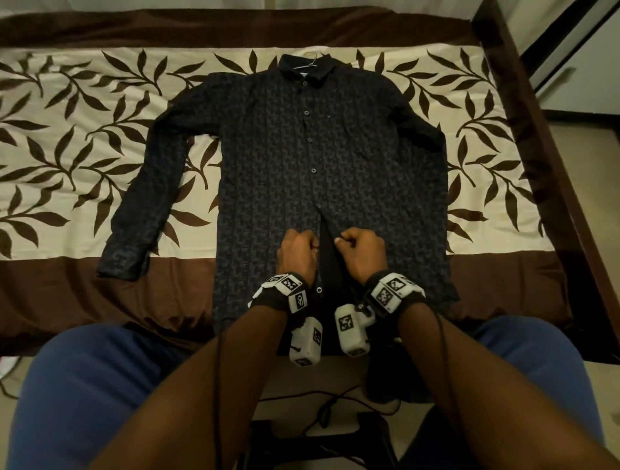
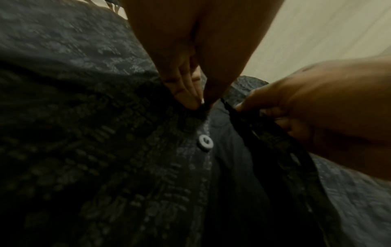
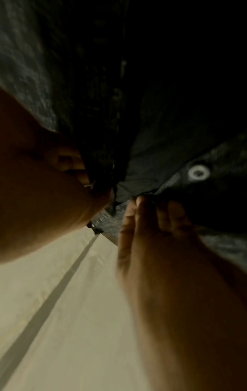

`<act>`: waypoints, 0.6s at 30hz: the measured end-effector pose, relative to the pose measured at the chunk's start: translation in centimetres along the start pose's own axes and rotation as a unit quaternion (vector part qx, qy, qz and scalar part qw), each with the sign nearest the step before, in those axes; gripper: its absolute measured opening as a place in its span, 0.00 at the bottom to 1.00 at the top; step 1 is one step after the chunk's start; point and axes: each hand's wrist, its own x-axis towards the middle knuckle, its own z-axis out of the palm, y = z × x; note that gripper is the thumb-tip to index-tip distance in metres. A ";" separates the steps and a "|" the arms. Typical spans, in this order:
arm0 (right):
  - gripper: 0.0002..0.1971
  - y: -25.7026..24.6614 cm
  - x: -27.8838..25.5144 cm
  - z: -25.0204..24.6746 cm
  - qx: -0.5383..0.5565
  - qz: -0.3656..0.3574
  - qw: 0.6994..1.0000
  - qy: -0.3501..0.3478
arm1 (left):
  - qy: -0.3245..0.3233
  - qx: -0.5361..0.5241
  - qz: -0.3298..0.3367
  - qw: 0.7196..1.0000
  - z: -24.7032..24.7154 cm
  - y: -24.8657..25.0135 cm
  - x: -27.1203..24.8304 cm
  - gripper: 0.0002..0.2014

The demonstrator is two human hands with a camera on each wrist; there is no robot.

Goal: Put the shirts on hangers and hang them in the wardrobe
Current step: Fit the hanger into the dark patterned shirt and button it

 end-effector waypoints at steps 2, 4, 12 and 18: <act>0.07 0.3 0.0 -0.6 0.061 0.001 0.998 0.009 | 0.014 -0.016 0.000 1.000 0.0 -0.1 0.0 0.05; 0.07 0.8 0.1 -1.1 0.079 -0.012 0.997 0.015 | 0.017 -0.033 0.002 0.999 -0.1 0.0 0.1 0.06; 0.04 0.7 0.1 -1.0 0.090 -0.040 0.995 -0.009 | 0.004 -0.175 -0.050 0.983 -1.4 -0.2 0.7 0.07; 0.05 0.3 0.6 -1.3 0.122 -0.026 0.992 -0.027 | -0.016 -0.266 -0.095 0.959 -2.3 0.4 0.6 0.09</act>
